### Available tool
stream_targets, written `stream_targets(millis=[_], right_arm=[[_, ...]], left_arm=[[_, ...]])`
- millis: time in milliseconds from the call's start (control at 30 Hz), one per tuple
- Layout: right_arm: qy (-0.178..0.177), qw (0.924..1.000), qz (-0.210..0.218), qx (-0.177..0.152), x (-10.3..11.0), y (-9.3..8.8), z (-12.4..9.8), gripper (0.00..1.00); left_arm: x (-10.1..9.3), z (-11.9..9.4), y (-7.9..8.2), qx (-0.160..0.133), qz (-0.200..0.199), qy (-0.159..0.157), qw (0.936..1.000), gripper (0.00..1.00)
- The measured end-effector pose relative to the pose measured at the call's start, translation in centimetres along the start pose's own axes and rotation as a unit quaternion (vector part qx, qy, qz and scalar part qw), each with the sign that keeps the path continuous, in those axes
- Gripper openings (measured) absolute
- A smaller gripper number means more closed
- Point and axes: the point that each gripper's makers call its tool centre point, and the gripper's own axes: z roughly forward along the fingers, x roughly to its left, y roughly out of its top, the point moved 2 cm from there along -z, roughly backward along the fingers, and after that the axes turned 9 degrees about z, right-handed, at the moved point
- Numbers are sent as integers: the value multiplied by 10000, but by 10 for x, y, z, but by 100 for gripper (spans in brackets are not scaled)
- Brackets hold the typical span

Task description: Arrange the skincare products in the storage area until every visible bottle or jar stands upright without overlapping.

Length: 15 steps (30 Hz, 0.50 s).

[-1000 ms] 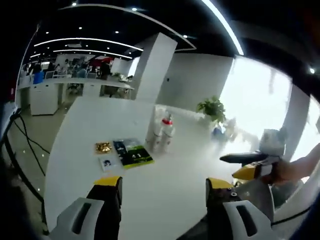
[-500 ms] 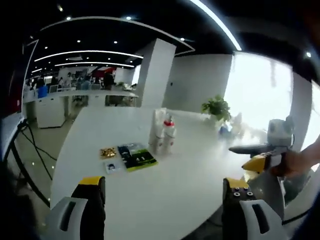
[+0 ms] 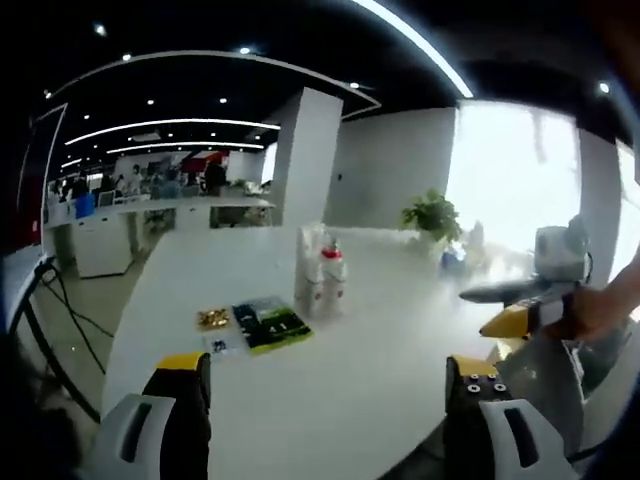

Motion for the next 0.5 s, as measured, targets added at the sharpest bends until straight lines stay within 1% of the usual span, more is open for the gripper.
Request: stream_targets(millis=[67, 100, 200, 233, 267, 300, 367, 400, 433, 500], right_arm=[[-2, 10000, 16, 16, 0, 1, 0, 92], [7, 10000, 39, -32, 1, 4, 1, 92], [-16, 10000, -28, -31, 0, 7, 3, 92], [-4, 9999, -130, 16, 0, 7, 5, 92], [-24, 9996, -249, 89, -1, 6, 5, 92], [-37, 9994, -325, 95, -2, 7, 6, 92], [-31, 9995, -294, 64, -6, 7, 6, 92], [-38, 9996, -278, 75, -8, 6, 6, 92], [-77, 9994, -308, 104, -11, 2, 6, 92], [-152, 9991, -370, 109, -15, -4, 7, 90]], left_arm=[[-4, 1, -1, 1, 105, -26, 9999, 100], [-5, 0, 0, 7, 299, -42, 9995, 100], [-5, -1, 3, -19, 362, -45, 9993, 100], [-4, -1, 4, -53, 386, -42, 9992, 100], [-1, 0, 5, -56, 383, -54, 9992, 100], [8, 0, 5, -52, 299, 17, 9995, 100], [19, 0, 3, -65, 183, 128, 9997, 100], [25, 0, -1, -47, 141, 189, 9997, 100], [26, 0, -3, -32, 134, 203, 9997, 100], [30, -1, -21, 101, 148, 344, 9992, 100]])
